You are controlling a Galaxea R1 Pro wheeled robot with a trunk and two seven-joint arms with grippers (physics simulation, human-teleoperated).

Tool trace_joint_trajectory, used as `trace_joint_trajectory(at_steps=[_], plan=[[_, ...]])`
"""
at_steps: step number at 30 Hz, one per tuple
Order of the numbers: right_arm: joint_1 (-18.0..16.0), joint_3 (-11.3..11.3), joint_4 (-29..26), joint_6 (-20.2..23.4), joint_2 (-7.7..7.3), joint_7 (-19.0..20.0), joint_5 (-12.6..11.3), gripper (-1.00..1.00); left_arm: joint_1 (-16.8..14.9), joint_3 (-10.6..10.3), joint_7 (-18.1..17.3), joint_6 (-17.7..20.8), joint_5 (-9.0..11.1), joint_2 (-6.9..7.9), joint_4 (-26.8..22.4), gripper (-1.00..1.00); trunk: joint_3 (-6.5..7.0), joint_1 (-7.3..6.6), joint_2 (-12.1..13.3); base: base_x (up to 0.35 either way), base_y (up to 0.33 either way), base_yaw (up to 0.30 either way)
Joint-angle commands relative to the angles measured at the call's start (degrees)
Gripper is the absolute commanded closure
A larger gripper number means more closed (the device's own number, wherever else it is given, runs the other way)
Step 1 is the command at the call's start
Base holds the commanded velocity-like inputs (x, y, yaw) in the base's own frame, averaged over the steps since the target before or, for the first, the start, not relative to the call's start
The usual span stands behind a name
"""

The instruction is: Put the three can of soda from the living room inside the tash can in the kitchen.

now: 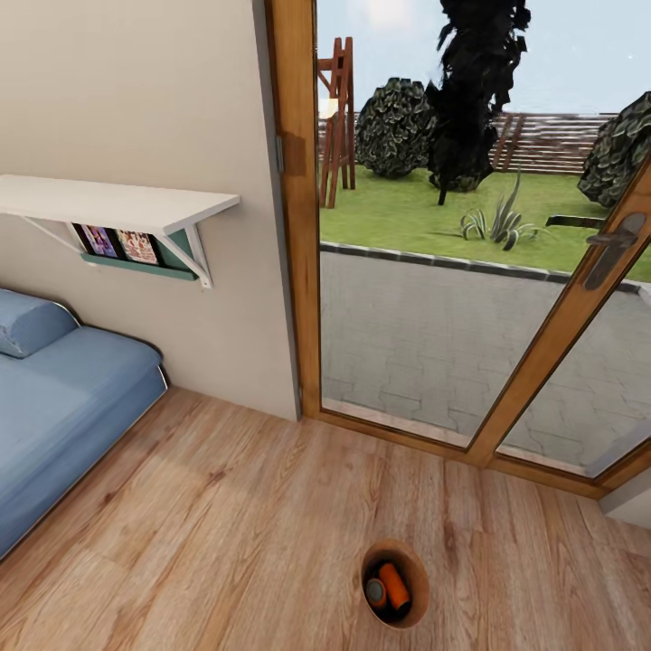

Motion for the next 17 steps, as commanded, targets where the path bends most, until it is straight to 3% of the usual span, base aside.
trace_joint_trajectory(at_steps=[1,17], plan=[[0.0,0.0,0.01,0.0,0.0,0.0,0.0,-1.0,-0.01,0.0,0.0,0.0,0.0,0.0,0.0,-1.0,0.0,0.0,0.0,0.0,0.0,0.0],[0.0,0.0,-0.01,0.0,0.0,0.0,0.0,-1.0,-0.04,0.0,0.0,0.0,0.0,0.0,0.0,-1.0,0.0,0.0,0.0,0.0,0.0,0.0]])
